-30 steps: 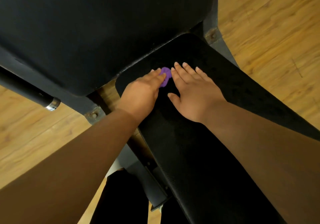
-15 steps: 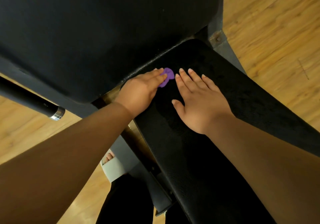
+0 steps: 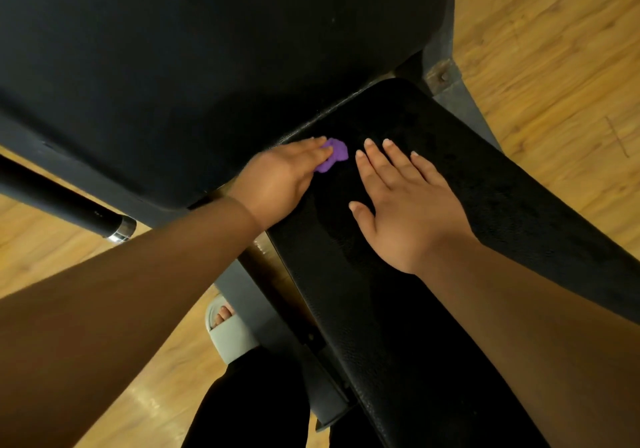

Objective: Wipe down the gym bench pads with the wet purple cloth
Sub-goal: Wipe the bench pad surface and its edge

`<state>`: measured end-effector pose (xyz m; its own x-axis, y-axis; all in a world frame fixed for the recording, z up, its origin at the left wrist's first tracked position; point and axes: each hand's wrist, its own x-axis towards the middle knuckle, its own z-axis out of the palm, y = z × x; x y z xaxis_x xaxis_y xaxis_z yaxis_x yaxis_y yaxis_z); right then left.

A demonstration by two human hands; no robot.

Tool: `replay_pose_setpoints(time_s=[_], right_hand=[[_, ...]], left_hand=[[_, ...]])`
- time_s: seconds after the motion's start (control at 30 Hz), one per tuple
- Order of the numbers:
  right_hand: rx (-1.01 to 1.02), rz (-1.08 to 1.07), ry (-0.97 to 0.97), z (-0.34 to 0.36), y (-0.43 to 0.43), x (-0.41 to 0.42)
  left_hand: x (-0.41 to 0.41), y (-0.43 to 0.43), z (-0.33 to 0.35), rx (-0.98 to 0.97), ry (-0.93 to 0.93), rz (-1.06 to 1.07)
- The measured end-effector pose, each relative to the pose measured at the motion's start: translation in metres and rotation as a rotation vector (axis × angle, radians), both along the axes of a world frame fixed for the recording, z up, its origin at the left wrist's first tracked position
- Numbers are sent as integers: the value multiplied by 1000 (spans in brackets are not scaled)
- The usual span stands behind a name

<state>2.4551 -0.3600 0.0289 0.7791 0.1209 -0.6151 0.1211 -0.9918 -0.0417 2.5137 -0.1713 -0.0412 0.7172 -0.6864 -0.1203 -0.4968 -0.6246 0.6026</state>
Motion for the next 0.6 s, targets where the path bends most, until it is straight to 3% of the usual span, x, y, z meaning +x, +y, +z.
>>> replay_pose_setpoints(time_s=[0.23,0.47,0.6], right_hand=[[0,-2,-3,-3,-1,0],[-6,-4,6,-3,0,1],[-6,-6,2,-2,0,2]], left_hand=[[17,-25,-6,4,37,126],[-7,0,5,21,5,-33],[12,-26,6,48,122,221]])
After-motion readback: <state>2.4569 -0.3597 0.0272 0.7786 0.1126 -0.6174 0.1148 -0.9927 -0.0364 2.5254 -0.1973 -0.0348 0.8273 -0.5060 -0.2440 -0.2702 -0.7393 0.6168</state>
